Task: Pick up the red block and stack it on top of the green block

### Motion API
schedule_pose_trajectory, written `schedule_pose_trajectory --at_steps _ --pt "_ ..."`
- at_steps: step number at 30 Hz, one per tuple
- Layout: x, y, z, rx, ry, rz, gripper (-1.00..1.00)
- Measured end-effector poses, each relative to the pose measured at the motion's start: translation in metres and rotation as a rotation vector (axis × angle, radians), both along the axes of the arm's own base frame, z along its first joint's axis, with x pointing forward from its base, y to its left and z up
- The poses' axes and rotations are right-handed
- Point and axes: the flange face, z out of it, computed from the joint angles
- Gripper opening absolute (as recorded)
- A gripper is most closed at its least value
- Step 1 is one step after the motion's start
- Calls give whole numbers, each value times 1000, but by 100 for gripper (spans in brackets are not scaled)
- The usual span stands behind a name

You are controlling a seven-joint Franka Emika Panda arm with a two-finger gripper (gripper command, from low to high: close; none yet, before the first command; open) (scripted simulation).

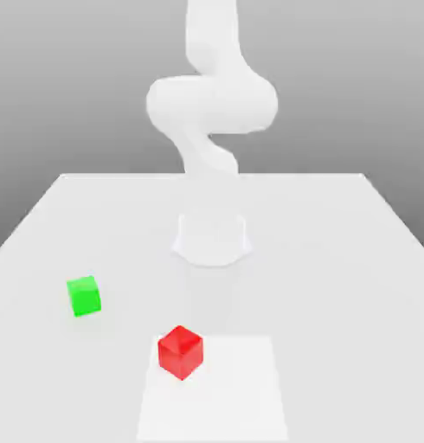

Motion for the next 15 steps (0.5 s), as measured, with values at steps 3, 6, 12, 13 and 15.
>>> schedule_pose_trajectory --at_steps 3,6,12,13,15 --pt "34 -4 -74 12 112 -91 0" --pt "54 -14 -149 34 219 -180 0" --pt "52 -40 -299 113 434 -361 0" --pt "46 -43 -325 131 472 -393 0" --pt "29 -49 -375 175 551 -461 0"
